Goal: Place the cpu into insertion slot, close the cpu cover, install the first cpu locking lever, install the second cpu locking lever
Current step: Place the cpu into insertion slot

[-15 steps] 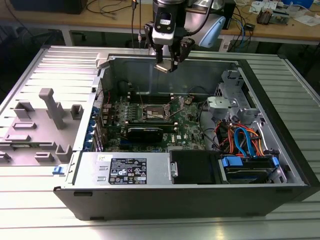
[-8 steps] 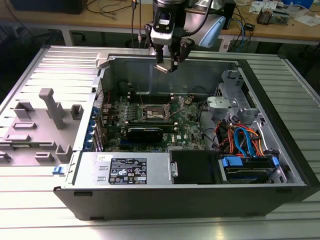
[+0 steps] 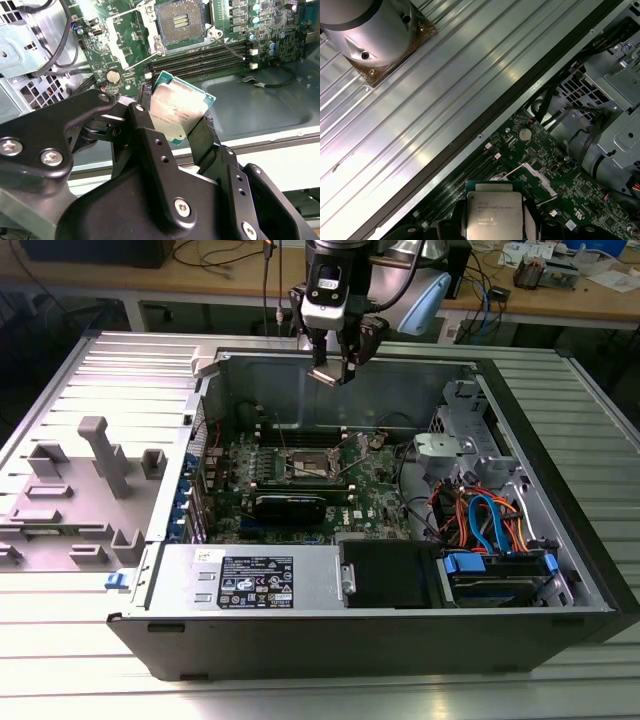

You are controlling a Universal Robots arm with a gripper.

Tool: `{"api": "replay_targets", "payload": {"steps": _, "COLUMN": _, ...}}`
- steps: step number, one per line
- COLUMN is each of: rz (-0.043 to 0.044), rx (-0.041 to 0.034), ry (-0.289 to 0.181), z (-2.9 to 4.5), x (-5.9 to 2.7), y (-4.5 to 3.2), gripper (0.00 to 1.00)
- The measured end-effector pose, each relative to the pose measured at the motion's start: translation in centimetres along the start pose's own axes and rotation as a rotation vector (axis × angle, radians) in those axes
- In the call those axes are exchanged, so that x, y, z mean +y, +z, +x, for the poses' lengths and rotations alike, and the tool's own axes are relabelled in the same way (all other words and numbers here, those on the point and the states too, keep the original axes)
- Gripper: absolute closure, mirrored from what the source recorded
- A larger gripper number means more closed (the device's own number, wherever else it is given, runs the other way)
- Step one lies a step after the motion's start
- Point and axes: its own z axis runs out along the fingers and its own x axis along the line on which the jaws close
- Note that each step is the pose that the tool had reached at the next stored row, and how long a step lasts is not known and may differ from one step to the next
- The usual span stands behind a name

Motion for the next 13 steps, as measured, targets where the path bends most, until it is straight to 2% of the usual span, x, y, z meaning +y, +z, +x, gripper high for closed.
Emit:
{"api": "replay_targets", "payload": {"steps": 8, "rz": -0.0001, "rx": -0.0008, "ry": 0.009, "z": 0.0, "x": 0.0, "y": 0.0, "gripper": 0.46}}
{"api": "replay_targets", "payload": {"steps": 13, "rz": -0.0008, "rx": -0.0035, "ry": 0.039, "z": 0.0, "x": 0.0, "y": 0.0, "gripper": 0.46}}
